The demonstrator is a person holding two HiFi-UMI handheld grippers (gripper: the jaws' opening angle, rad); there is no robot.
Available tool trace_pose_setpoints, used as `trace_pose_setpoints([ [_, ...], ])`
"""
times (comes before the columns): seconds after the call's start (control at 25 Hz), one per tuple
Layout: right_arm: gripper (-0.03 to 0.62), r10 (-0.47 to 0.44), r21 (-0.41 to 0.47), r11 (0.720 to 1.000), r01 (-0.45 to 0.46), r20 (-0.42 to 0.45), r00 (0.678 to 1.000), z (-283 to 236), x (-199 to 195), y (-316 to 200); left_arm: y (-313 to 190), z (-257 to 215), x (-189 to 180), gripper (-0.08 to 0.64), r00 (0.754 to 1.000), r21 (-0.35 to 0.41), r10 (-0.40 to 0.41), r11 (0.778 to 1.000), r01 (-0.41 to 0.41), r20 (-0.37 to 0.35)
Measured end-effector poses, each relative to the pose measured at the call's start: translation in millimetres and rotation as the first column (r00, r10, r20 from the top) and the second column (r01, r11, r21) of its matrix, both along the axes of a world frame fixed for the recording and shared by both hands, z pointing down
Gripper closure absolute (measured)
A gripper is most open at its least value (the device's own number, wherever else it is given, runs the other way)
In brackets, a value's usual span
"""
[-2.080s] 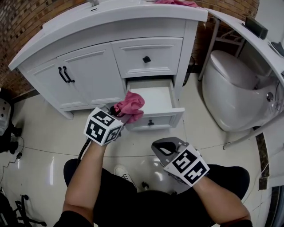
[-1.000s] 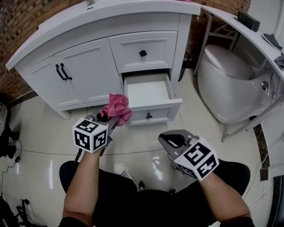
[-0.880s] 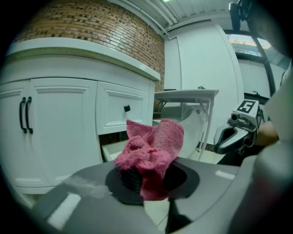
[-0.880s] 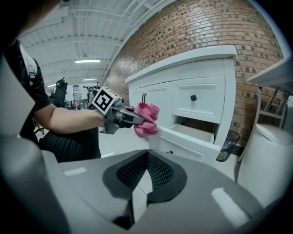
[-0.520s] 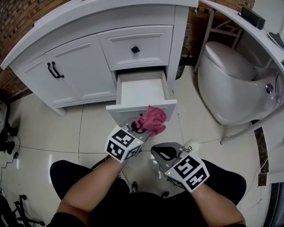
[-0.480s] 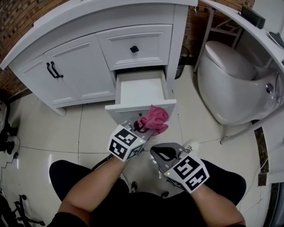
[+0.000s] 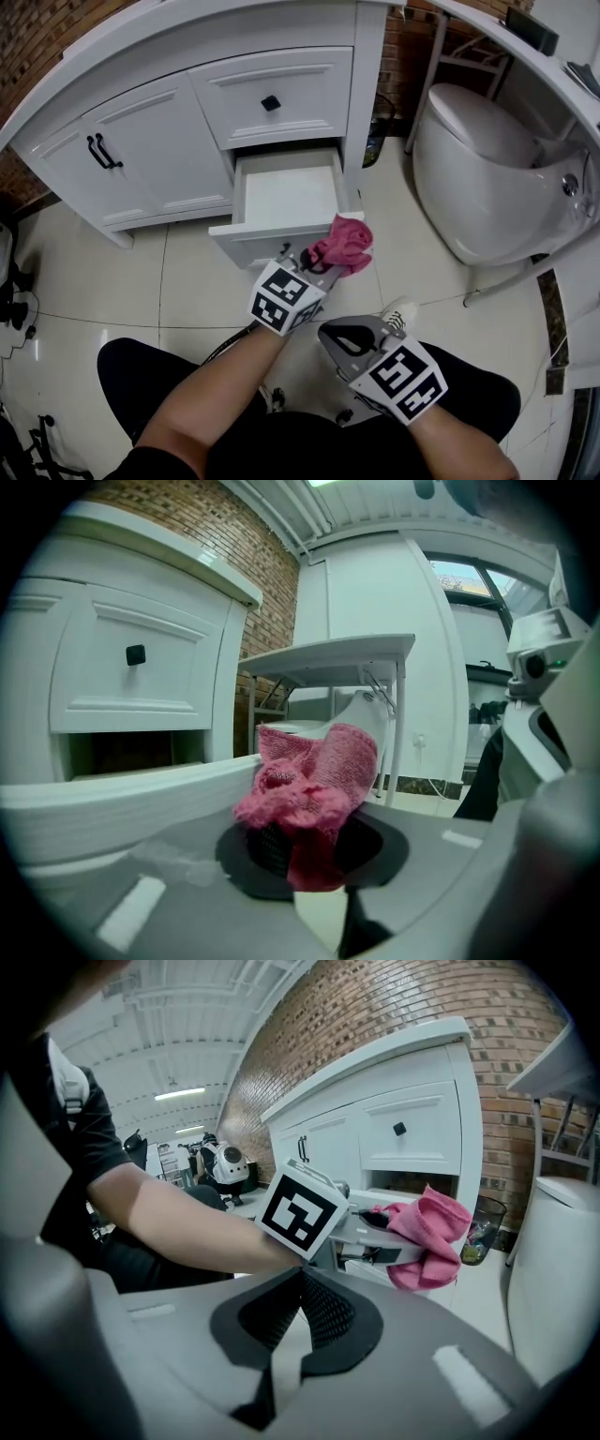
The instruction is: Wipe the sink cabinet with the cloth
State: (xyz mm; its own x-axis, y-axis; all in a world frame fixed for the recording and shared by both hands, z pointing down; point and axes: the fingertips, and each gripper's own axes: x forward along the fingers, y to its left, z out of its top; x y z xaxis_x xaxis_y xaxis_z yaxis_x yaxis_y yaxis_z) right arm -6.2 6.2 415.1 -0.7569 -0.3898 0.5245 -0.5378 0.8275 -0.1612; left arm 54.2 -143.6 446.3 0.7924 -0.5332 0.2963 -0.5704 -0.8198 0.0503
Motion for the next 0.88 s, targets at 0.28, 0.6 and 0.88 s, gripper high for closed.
trace_pose_setpoints([
  [0.28, 0.586, 0.026, 0.000, 1.000, -0.026, -0.016, 1.000, 5.8, 8.4, -6.3, -8.2, 3.0, -30.1, 0.474, 0.997, -0.013, -0.076, 0.997, 0.076, -0.002],
  [0.6, 0.586, 0.005, 0.002, 1.000, -0.005, -0.028, 1.000, 3.1, -8.9, -8.0, -5.2, 3.0, -70.3, 0.474, 0.989, -0.019, -0.144, 0.989, 0.144, -0.018],
  [0.88, 0.586, -0.032, 0.022, 0.999, 0.033, -0.028, 0.999, -11.2, -32.2, -5.1, 1.9, 6.1, -108.2, 0.474, 0.979, -0.027, -0.201, 0.979, 0.201, -0.019],
])
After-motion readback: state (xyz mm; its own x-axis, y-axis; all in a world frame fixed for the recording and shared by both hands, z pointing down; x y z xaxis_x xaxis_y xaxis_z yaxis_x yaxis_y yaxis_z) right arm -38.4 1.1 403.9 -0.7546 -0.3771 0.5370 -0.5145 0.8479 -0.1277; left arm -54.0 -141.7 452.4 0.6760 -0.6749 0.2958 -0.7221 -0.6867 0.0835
